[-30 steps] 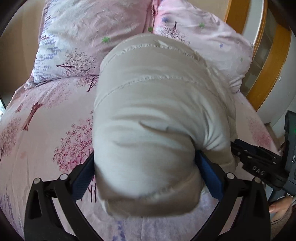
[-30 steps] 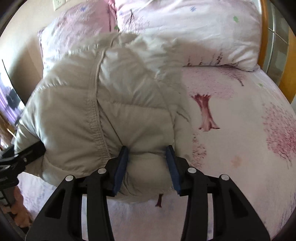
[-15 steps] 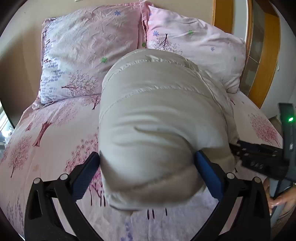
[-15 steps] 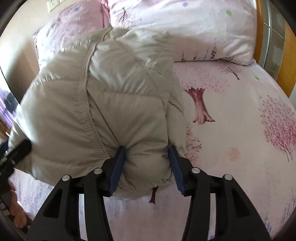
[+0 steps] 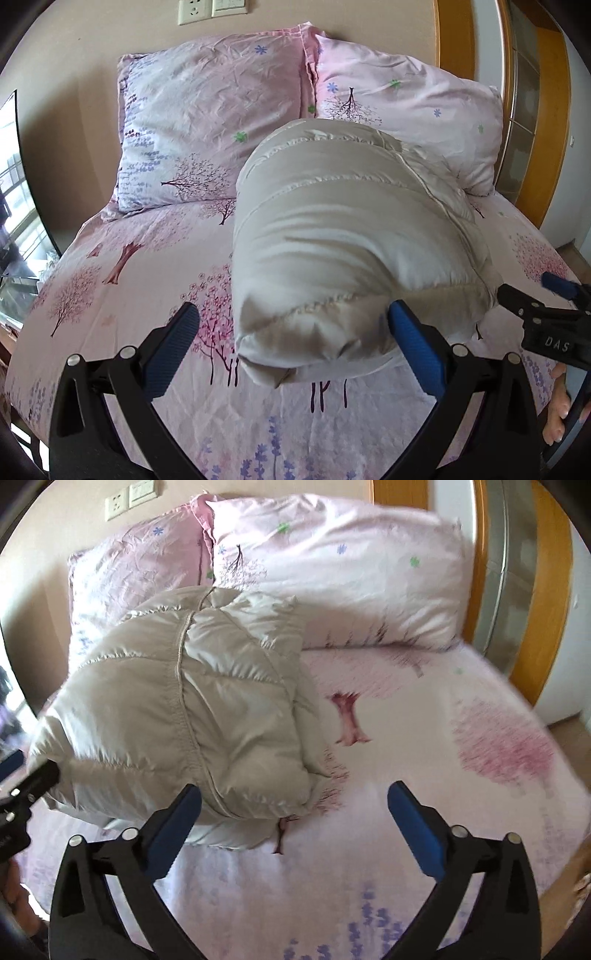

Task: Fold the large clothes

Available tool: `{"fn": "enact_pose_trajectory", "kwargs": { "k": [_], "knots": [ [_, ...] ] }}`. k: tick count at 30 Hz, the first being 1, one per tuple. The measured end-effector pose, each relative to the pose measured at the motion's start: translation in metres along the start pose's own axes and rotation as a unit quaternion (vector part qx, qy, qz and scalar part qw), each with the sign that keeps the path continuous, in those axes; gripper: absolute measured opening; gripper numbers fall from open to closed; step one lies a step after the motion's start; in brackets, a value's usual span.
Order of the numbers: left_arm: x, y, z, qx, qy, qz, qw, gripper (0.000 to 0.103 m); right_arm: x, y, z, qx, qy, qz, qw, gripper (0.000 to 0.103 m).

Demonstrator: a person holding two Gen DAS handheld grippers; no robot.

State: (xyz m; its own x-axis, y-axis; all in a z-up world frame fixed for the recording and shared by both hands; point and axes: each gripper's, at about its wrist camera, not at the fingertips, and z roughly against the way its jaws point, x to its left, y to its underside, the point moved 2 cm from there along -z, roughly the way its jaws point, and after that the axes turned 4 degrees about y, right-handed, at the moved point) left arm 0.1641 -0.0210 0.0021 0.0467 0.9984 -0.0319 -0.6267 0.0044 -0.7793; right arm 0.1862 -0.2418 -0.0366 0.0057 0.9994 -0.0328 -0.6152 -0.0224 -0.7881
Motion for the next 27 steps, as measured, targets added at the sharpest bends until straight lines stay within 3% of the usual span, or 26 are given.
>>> {"fn": "enact_pose_trajectory", "kwargs": {
  "k": [4,7,12,27],
  "knots": [
    [-0.002,0.006,0.005,0.008,-0.013,-0.004,0.9999,0.101,0.006,0.001,0.016,-0.024,0.02,0.019,0.999,0.102],
    [0.001,0.012,0.01,0.021,-0.017,0.012,0.9996,0.101,0.009,0.004,0.023,-0.02,0.013,0.02,1.0,0.102],
    [0.01,0.026,0.024,0.039,-0.017,0.025,0.9988,0.101,0.014,0.021,0.032,0.011,-0.009,0.018,1.0,0.102],
    [0.016,0.058,0.039,0.116,-0.019,0.003,0.993,0.101,0.025,0.053,0.042,0.096,-0.035,0.035,0.994,0.102]
  ]
}}
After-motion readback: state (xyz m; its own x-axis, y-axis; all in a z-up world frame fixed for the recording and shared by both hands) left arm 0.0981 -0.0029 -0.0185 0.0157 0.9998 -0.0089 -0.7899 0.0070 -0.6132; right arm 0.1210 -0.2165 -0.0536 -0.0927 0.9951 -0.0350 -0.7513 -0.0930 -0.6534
